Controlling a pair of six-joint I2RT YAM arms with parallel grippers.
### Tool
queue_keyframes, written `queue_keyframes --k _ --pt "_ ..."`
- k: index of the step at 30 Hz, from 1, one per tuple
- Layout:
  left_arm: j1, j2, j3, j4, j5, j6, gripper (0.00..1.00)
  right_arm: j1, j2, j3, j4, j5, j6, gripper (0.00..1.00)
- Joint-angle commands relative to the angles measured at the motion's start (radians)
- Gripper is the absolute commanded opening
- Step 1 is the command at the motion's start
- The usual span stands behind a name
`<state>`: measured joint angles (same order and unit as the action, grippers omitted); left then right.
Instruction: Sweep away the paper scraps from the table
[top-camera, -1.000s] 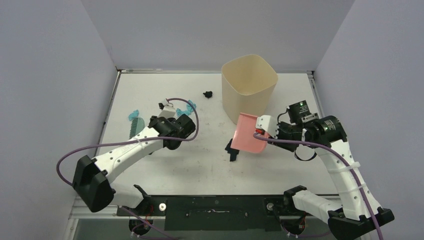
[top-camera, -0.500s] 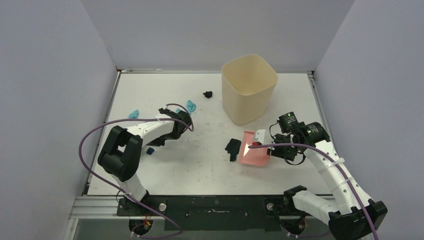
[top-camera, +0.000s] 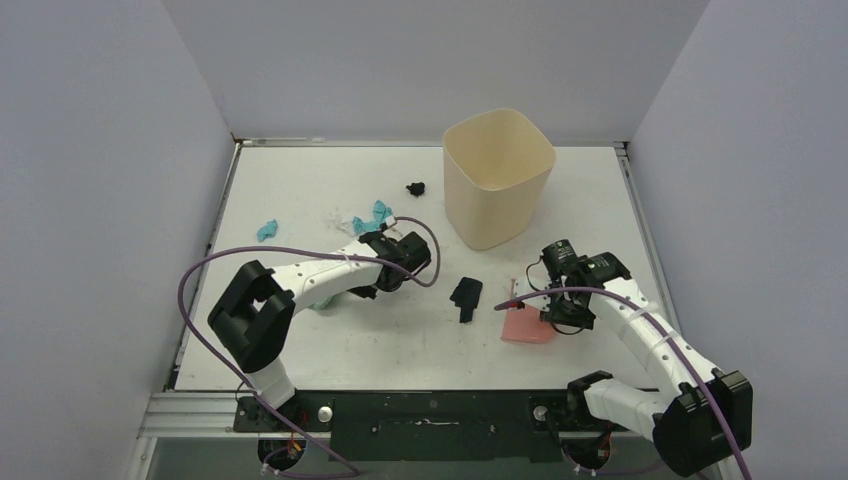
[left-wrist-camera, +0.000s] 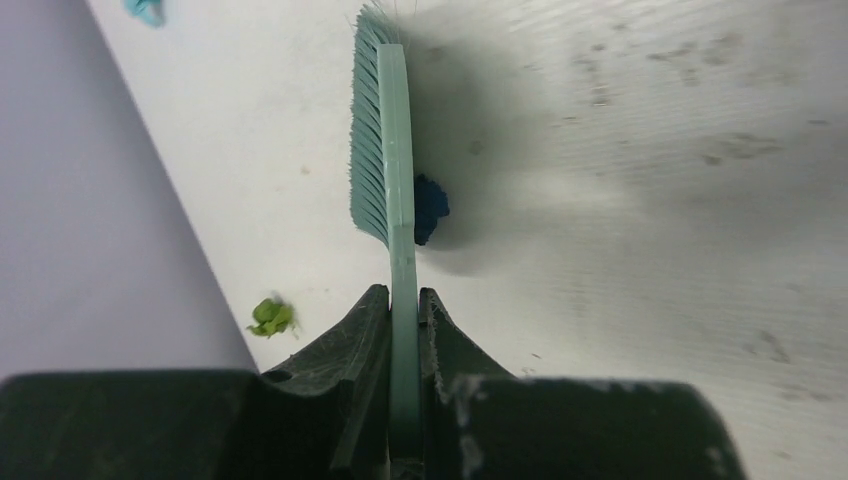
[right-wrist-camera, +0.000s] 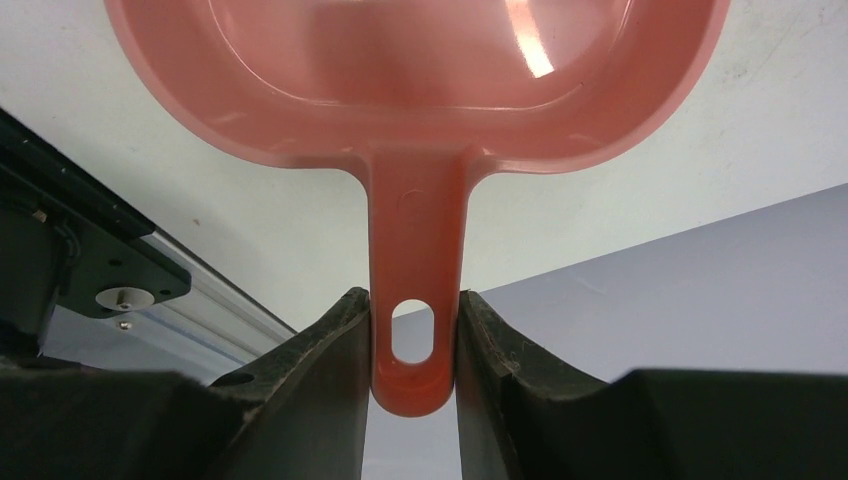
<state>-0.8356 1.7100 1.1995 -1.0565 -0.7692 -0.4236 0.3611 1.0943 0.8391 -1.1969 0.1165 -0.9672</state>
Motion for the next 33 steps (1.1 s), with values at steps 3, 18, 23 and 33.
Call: queue_keyframes --k 3,18,23,33 --pt "-0.083 0.032 0.132 0.161 0.310 0.038 0.00 -0.005 0.048 -0.014 0.115 0.053 0.030 0.05" --pt "-0.164 0.122 0.282 0.335 0.601 -0.041 0.00 0.057 0.241 0.057 0.136 -0.146 0.035 0.06" --pt "-0.183 0.106 0.272 0.411 0.703 -0.092 0.00 0.064 0.276 0.083 0.152 -0.226 0.058 0.05" --pt "-0.198 0.003 0.258 0.496 0.828 -0.207 0.00 0.083 0.309 0.097 0.202 -0.374 0.140 0.05"
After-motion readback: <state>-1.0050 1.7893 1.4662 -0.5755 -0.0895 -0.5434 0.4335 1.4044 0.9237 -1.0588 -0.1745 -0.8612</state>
